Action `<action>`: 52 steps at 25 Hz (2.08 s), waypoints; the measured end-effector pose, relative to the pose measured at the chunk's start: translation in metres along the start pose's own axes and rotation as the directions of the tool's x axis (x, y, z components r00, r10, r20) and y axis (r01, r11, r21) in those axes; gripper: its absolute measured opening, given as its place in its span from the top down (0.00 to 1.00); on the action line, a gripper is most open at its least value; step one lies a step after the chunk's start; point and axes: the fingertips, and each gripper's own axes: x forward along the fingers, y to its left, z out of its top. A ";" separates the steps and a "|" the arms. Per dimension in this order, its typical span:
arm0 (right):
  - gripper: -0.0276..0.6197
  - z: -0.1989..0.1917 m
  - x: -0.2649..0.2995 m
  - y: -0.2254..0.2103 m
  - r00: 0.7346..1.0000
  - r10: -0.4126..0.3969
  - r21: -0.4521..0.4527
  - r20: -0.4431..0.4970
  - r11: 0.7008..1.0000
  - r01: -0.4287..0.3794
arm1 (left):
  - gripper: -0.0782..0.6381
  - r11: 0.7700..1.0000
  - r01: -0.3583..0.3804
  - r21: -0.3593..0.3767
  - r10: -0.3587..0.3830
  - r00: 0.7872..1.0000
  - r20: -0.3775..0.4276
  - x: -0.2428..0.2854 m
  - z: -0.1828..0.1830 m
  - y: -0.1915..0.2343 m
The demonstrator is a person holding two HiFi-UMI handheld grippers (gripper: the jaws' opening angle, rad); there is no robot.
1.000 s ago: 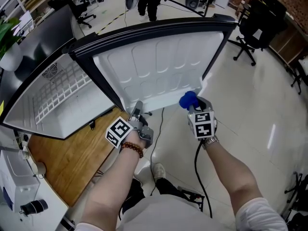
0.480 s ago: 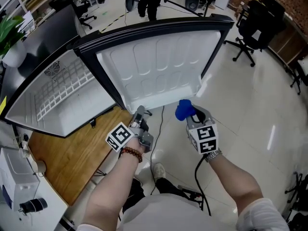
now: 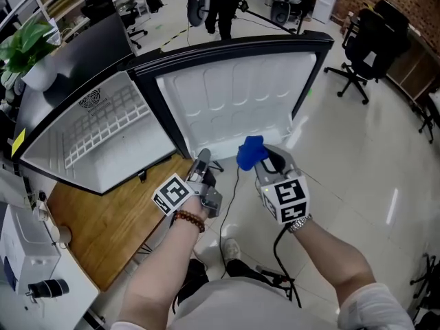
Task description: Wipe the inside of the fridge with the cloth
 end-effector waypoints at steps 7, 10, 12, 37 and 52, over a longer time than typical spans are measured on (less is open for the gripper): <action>0.85 0.042 0.031 0.048 0.993 0.100 -0.006 0.069 0.995 -0.100 | 0.83 0.999 0.017 -0.041 -0.018 1.000 -0.013 0.004 0.011 -0.007; 0.85 0.044 0.045 0.068 0.987 0.144 0.007 0.069 0.989 -0.145 | 0.83 0.999 0.024 -0.048 -0.025 0.999 -0.022 0.008 0.016 -0.010; 0.85 0.044 0.053 0.078 0.985 0.162 0.016 0.064 0.986 -0.164 | 0.83 0.998 0.025 -0.058 -0.027 0.999 -0.024 0.010 0.017 -0.010; 0.85 0.005 0.043 -0.008 0.999 -0.045 -0.058 -0.014 0.997 0.044 | 0.84 0.997 0.023 -0.079 -0.025 0.999 -0.026 0.010 0.019 -0.009; 0.85 -0.017 0.011 -0.111 0.969 -0.243 -0.054 -0.043 0.969 0.241 | 0.84 0.997 0.011 -0.078 -0.013 1.000 -0.022 0.009 0.018 -0.010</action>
